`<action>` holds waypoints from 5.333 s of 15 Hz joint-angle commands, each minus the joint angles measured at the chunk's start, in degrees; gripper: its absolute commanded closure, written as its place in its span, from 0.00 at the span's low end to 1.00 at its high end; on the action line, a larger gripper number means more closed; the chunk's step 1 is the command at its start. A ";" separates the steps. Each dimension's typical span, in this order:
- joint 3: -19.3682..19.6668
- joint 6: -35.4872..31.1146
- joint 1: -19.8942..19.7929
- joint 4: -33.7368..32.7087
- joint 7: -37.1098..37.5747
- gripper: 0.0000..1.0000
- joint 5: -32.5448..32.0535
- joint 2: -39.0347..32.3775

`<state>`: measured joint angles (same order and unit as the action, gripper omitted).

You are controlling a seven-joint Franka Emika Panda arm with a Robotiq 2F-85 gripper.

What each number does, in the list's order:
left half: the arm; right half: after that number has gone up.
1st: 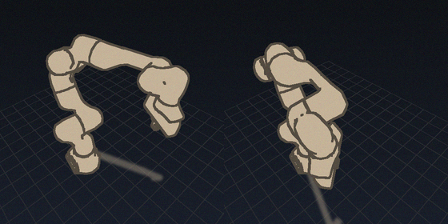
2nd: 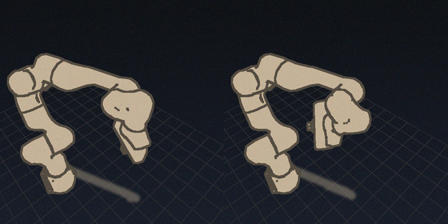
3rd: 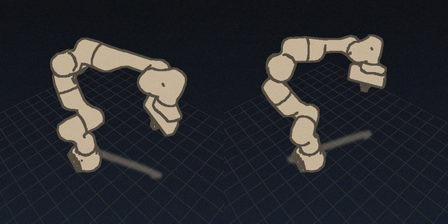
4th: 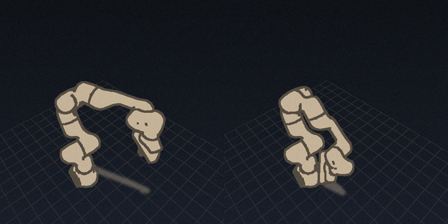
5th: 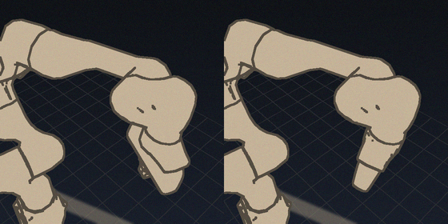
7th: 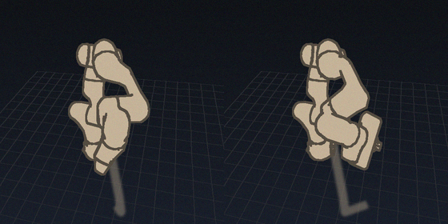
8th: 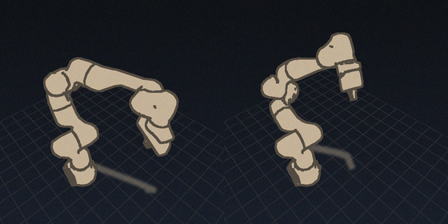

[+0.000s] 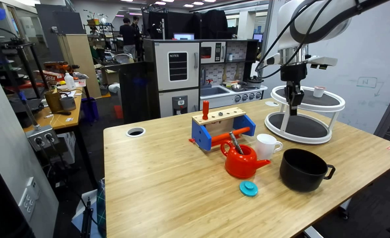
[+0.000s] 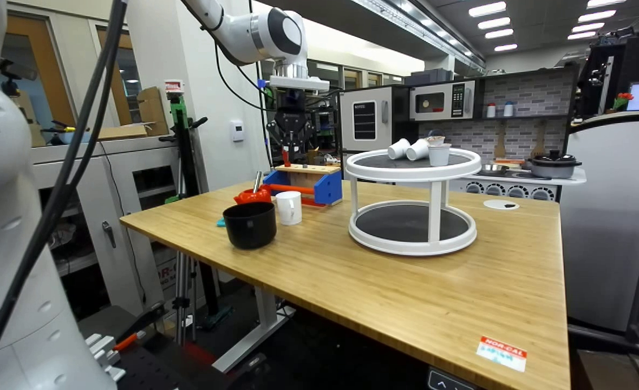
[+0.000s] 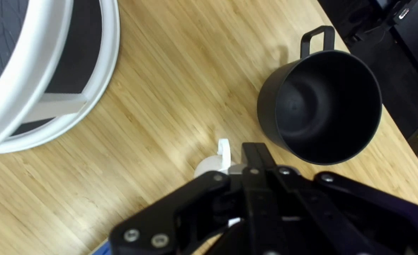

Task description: Put one of the cups atop the stand in the mug and another in the bowl, then place the marker in the kettle on the table

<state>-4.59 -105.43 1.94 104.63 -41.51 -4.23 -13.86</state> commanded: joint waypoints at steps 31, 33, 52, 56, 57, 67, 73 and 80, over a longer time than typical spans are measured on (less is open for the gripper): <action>-1.26 0.65 1.22 -2.78 -0.33 0.00 1.88 0.57; -1.32 0.54 1.23 -2.93 -0.34 0.00 2.09 0.45; 5.54 12.84 -3.06 -18.04 35.66 0.00 2.54 -9.87; 5.84 13.91 -4.84 -16.87 38.61 0.00 6.48 -9.40; 5.98 12.91 -4.21 -16.02 37.82 0.00 4.13 -9.18; 7.67 13.65 -4.15 -19.83 45.65 0.00 3.71 -11.97; 11.23 16.25 -6.45 -26.47 54.47 0.00 4.58 -15.32; 13.53 20.86 -8.74 -31.40 65.04 0.00 6.86 -19.13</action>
<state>8.42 -89.36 -5.65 77.81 18.73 0.07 -30.07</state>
